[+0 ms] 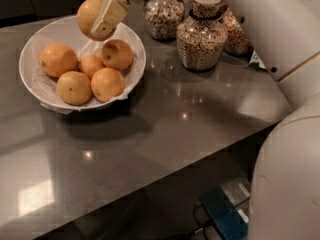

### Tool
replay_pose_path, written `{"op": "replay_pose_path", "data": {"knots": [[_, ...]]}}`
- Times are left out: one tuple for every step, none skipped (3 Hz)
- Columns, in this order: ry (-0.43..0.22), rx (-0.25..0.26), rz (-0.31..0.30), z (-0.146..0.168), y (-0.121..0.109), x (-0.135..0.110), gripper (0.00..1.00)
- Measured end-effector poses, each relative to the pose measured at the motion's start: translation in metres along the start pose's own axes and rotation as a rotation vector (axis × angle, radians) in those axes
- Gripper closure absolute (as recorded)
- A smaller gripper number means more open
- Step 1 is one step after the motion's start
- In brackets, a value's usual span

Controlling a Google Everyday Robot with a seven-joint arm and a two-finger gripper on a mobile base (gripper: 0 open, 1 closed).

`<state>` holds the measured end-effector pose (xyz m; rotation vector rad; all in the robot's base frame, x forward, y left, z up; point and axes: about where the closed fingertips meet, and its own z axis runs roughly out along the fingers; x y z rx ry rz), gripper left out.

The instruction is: Pick orange from white bowl

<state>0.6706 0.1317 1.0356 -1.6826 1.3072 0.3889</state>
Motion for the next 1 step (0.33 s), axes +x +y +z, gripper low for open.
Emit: {"op": "replay_pose_path", "data": {"knots": [[0.000, 0.000, 0.000, 0.0000, 0.0000, 0.0000, 1.00]]}}
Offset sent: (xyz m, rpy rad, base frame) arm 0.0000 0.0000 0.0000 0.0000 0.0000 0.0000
